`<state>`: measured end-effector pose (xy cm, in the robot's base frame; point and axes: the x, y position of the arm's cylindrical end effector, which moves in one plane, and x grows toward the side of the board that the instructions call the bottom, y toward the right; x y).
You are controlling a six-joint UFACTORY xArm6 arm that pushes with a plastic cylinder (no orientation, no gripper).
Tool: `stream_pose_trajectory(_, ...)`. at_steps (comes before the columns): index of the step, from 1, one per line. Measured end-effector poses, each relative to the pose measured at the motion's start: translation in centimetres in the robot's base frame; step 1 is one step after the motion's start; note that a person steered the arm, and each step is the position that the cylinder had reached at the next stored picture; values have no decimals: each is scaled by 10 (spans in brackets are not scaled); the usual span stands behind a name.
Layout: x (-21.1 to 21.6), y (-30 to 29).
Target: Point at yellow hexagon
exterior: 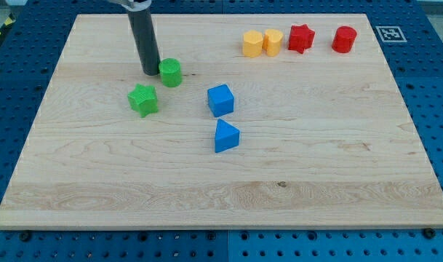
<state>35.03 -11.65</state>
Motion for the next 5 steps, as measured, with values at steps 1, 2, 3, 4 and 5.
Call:
stream_pose_trajectory(1, -2, 29)
stream_pose_trajectory(2, -3, 34)
stream_pose_trajectory(3, -56, 37)
stream_pose_trajectory(4, -117, 71)
stream_pose_trajectory(5, -136, 128)
